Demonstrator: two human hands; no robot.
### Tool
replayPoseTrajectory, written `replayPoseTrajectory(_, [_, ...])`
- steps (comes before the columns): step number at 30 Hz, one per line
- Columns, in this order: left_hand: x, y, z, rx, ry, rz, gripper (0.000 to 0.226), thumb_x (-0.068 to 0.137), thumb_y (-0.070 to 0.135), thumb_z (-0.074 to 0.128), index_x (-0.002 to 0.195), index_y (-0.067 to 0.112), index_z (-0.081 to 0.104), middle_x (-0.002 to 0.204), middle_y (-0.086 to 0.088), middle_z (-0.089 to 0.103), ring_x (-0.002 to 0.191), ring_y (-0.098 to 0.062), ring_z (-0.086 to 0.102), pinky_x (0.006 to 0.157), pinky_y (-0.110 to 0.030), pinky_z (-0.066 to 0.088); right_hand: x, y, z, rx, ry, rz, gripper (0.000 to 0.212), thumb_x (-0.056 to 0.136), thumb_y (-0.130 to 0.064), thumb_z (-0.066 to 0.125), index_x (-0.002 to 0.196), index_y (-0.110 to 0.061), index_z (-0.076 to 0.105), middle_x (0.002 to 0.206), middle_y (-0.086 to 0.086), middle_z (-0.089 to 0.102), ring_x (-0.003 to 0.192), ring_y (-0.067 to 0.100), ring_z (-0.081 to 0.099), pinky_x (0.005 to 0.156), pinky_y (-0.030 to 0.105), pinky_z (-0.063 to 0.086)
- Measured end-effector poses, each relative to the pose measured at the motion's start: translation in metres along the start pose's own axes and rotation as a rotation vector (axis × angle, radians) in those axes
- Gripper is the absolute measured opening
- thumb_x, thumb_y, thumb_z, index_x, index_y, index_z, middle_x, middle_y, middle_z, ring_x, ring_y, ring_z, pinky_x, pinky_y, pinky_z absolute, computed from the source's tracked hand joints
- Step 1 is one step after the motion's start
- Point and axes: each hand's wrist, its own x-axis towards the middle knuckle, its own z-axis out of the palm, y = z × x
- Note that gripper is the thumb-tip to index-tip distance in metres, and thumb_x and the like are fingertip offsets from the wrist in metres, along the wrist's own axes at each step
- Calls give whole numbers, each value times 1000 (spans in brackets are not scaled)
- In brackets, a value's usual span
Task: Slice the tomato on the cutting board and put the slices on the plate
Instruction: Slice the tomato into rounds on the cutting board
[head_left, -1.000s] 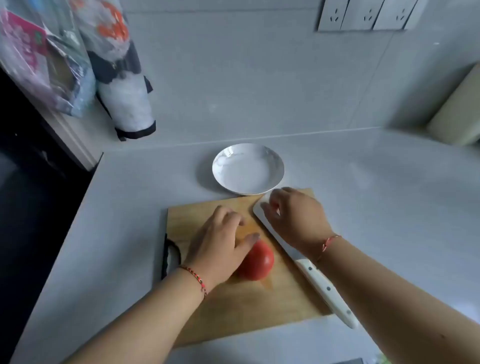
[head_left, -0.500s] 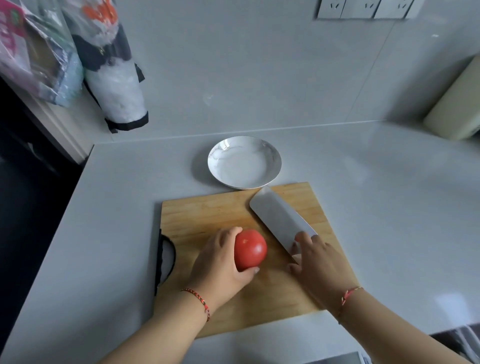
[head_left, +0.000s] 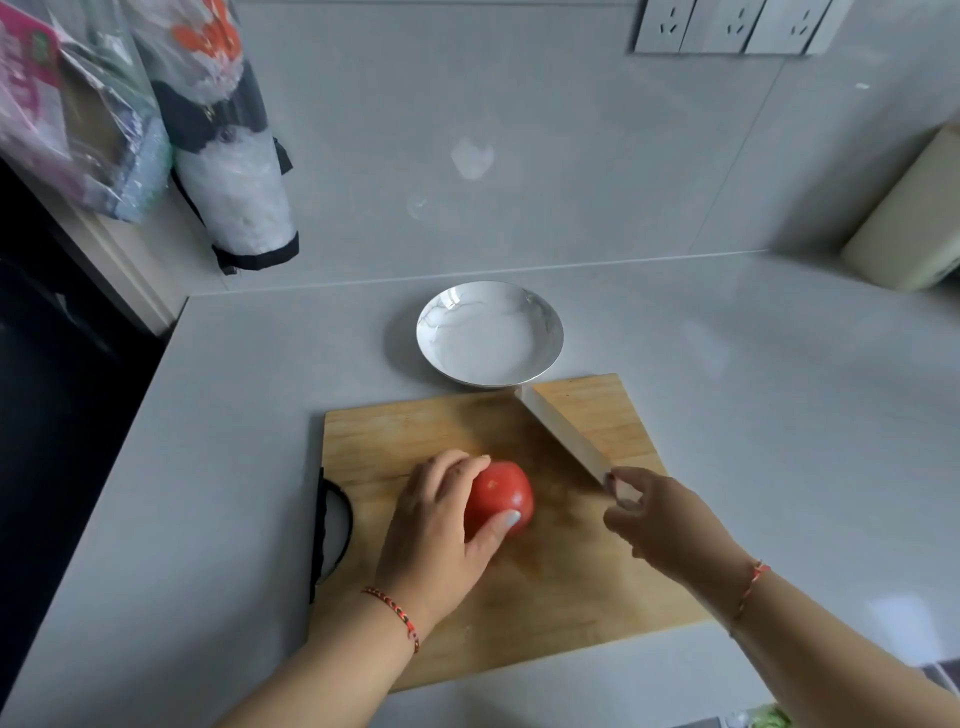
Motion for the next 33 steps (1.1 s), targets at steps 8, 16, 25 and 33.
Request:
replayPoseTrajectory(8, [14,6,16,-161,67,61,22,89,23,49,89,12,68,88,1,54,84,-15,53,76,-22,44,-16,-37,-36,99,-263,28,56,92,-56,36,56,-15,49,37,-5,50,31,11,43,47,21,42])
replayPoseTrajectory(16, [20,5,12,-134,-10,45,29,90,27,42,93,16,68,91,2,56,85,-15,54,80,-21,43,-17,-49,-51,-39,-373,58,52,90,-60,36,66,-19,55,40,-5,51,33,12,46,41,20,41])
replayPoseTrajectory(25, [19,4,12,-115,-18,52,28,92,27,43,95,17,68,92,1,56,85,-13,54,80,-21,44,-22,-55,-63,-124,-407,93,56,91,-61,33,56,-19,50,31,-6,48,28,8,44,48,18,43])
replayPoseTrajectory(33, [18,4,11,-106,-20,37,29,93,30,41,93,18,67,91,3,56,84,-10,52,78,-17,40,-6,-58,-55,-132,-421,72,64,88,-65,34,67,-8,56,45,2,54,31,12,46,44,18,42])
